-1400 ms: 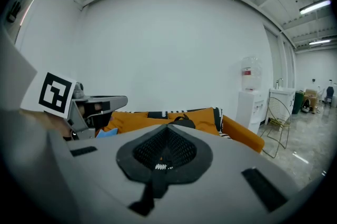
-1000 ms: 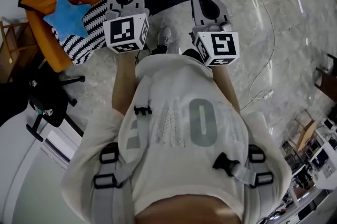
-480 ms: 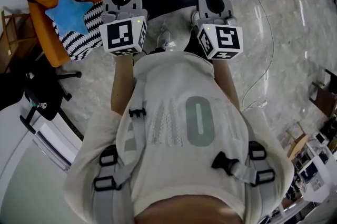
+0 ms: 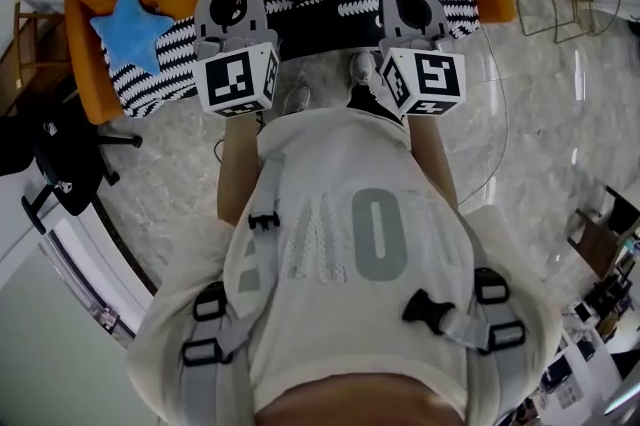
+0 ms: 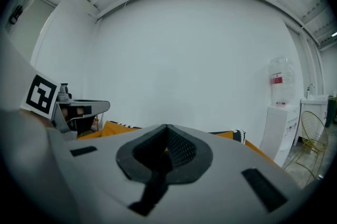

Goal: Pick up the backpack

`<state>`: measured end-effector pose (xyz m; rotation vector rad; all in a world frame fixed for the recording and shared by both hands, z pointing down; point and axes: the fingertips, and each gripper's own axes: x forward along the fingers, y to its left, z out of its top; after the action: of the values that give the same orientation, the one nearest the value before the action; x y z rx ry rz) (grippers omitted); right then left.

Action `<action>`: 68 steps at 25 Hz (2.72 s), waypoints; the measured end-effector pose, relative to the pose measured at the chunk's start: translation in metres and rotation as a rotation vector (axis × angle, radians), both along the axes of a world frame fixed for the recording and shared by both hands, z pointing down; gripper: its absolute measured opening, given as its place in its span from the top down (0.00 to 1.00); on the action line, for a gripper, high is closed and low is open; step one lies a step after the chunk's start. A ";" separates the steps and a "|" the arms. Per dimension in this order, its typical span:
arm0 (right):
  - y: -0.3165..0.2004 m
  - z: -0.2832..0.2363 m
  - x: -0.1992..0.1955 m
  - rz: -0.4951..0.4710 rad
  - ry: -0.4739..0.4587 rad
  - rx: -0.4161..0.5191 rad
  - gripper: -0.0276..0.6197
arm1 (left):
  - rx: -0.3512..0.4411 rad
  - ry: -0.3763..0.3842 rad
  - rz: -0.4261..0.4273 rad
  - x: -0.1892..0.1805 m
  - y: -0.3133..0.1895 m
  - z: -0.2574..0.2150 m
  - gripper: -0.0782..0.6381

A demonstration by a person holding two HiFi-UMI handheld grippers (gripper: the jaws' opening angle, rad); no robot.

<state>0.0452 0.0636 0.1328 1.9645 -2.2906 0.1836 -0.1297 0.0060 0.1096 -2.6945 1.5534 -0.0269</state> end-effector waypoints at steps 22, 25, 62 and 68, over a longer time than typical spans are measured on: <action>-0.051 0.000 0.047 -0.016 -0.090 0.016 0.95 | 0.020 -0.051 -0.047 0.029 -0.035 -0.005 0.86; -0.052 0.001 0.045 -0.018 -0.114 0.011 0.94 | 0.024 -0.028 -0.043 0.024 -0.037 -0.008 0.86; -0.177 0.123 0.105 -0.231 -0.219 -0.182 0.48 | -0.301 -0.080 -0.088 0.065 -0.123 0.178 0.48; -0.225 0.236 0.109 -0.302 -0.155 -0.308 0.48 | -0.404 -0.161 -0.144 0.064 -0.153 0.284 0.48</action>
<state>0.1544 -0.1615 0.3687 1.4851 -2.4399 0.6341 -0.0656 -0.1467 0.3932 -2.7589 1.8560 -0.6087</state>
